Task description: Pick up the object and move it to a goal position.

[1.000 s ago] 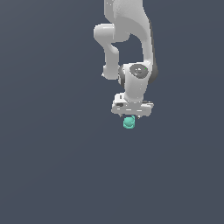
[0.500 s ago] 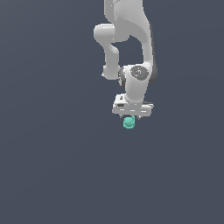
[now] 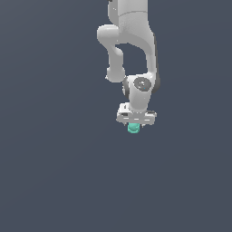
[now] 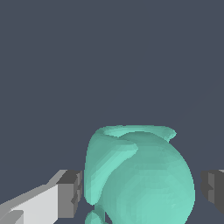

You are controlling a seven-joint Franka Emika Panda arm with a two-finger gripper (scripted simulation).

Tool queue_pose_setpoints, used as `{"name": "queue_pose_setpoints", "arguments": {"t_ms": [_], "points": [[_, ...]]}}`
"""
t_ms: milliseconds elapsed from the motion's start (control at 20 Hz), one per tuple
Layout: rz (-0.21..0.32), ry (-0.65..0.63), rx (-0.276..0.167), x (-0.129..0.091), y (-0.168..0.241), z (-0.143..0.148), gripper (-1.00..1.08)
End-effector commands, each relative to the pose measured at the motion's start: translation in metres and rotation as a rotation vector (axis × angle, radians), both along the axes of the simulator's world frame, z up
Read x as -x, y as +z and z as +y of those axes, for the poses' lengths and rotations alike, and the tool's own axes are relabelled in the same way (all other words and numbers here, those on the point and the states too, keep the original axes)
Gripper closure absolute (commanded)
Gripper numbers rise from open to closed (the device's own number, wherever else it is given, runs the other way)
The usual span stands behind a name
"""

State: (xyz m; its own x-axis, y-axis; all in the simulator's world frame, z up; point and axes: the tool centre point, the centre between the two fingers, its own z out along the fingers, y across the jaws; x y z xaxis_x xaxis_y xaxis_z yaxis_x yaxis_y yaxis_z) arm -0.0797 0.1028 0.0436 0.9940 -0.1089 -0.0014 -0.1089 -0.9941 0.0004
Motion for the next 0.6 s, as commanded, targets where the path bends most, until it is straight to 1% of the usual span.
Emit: {"name": "queue_pose_setpoints", "arguments": {"t_ms": [0,50,100,550], "points": [[-0.001,0.000,0.000,-0.0006,-0.0039,0.0003,-0.92],[-0.002,-0.001,0.000,-0.0007,-0.0040,-0.0001,-0.92],[-0.002,-0.001,0.000,-0.0007,-0.0040,-0.0001,1.08],[-0.002,-0.001,0.000,-0.0007,-0.0040,-0.0001,1.08]]}}
